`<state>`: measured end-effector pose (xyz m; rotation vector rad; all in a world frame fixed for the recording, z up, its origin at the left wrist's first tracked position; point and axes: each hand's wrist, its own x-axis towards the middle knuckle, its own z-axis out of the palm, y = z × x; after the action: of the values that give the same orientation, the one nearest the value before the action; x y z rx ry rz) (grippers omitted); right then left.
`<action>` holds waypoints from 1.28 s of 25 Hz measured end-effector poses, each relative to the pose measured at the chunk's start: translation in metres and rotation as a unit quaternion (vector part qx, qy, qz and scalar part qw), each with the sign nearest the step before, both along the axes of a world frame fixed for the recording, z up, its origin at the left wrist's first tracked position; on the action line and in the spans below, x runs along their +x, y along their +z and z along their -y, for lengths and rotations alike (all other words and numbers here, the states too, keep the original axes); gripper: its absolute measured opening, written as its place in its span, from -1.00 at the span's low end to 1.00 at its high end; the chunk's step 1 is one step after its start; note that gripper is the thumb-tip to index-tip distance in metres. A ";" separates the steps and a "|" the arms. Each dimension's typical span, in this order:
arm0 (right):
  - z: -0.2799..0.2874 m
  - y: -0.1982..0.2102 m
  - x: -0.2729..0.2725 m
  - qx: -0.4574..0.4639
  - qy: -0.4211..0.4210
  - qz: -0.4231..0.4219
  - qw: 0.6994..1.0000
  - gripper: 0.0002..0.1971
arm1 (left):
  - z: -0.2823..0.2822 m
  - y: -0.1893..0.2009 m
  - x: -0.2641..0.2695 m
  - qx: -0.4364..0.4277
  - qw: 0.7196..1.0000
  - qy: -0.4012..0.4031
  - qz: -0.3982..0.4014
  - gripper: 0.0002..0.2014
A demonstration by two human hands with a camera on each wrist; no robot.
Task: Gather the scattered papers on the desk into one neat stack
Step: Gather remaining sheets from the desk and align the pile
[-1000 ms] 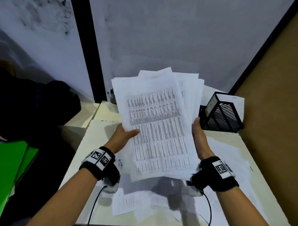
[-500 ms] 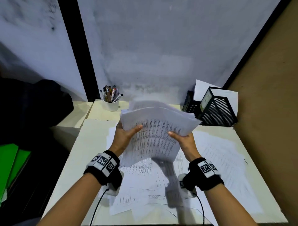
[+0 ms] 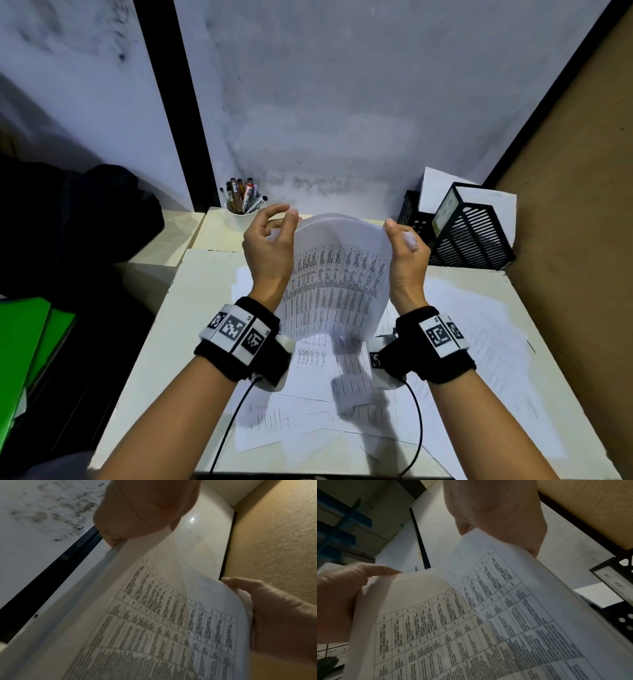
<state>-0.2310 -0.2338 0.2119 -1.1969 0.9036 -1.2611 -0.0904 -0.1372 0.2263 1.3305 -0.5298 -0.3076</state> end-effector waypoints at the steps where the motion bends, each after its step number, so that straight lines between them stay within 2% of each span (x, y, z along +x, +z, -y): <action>1: 0.003 -0.001 -0.001 0.004 -0.007 -0.001 1.000 -0.79 | 0.001 -0.002 0.000 0.006 1.000 0.004 -0.002 -0.86; 5: 0.014 0.002 -0.003 0.006 -0.023 -0.021 0.999 -0.75 | -0.004 -0.013 0.001 -0.014 1.000 0.008 -0.003 -0.70; 8: 0.021 -0.006 -0.009 -0.004 0.046 0.004 0.999 -0.75 | -0.011 -0.028 0.004 -0.063 0.997 -0.048 0.012 -0.65; 10: 0.024 -0.030 -0.016 0.025 0.142 -0.060 0.988 -0.67 | -0.015 -0.049 0.010 -0.001 0.995 -0.100 0.010 -0.58; 12: 0.019 -0.059 -0.022 0.100 0.214 -0.184 0.954 -0.59 | -0.017 -0.063 0.014 0.100 0.979 -0.163 -0.075 -0.63; 13: 0.017 -0.069 -0.023 0.126 0.224 -0.218 0.942 -0.60 | -0.018 -0.069 0.017 0.142 0.965 -0.193 -0.110 -0.68; 15: 0.015 -0.080 -0.024 0.135 0.202 -0.223 0.944 -0.66 | -0.020 -0.078 0.023 0.170 0.955 -0.205 -0.128 -0.74; 18: 0.009 -0.083 -0.024 0.122 0.164 -0.184 0.961 -0.82 | -0.023 -0.082 0.025 0.140 0.964 -0.202 -0.106 -0.74; 20: -0.004 -0.089 -0.024 0.109 0.172 -0.202 0.958 -0.84 | -0.023 -0.090 0.017 0.176 0.954 -0.216 -0.110 -0.75; 22: -0.009 -0.089 -0.021 0.107 0.158 -0.210 0.959 -0.94 | -0.024 -0.098 0.014 0.213 0.945 -0.221 -0.115 -0.77; 23: -0.006 -0.082 -0.021 0.109 0.150 -0.204 0.961 -0.90 | -0.023 -0.101 0.016 0.221 0.943 -0.217 -0.120 -0.75; 24: -0.001 -0.076 -0.022 0.104 0.145 -0.192 0.965 -0.80 | -0.022 -0.106 0.022 0.231 0.939 -0.225 -0.118 -0.66; 25: 0.005 -0.066 -0.023 0.104 0.145 -0.174 0.968 -0.74 | -0.022 -0.108 0.029 0.246 0.931 -0.248 -0.105 -0.56; 26: 0.011 -0.059 -0.027 0.099 0.138 -0.159 0.973 -0.73 | -0.022 -0.106 0.033 0.265 0.921 -0.273 -0.081 -0.56; 27: 0.016 -0.052 -0.033 0.095 0.130 -0.140 0.977 -0.77 | -0.021 -0.107 0.035 0.283 0.909 -0.301 -0.055 -0.60; 29: 0.028 -0.046 -0.045 0.095 0.119 -0.104 0.983 -0.94 | -0.016 -0.108 0.031 0.307 0.888 -0.341 -0.012 -0.55; 30: 0.034 -0.048 -0.050 0.093 0.119 -0.117 0.982 -0.94 | -0.014 -0.107 0.025 0.311 0.888 -0.338 0.013 -0.55; 32: 0.047 -0.069 -0.073 0.111 0.127 -0.190 0.967 -0.72 | -0.011 -0.114 0.010 0.313 0.903 -0.292 0.033 -0.72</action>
<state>-0.3040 -0.2807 0.1432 -1.3482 1.0962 -0.7148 -0.0808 -0.1257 0.1127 1.7823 -0.9383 -0.9967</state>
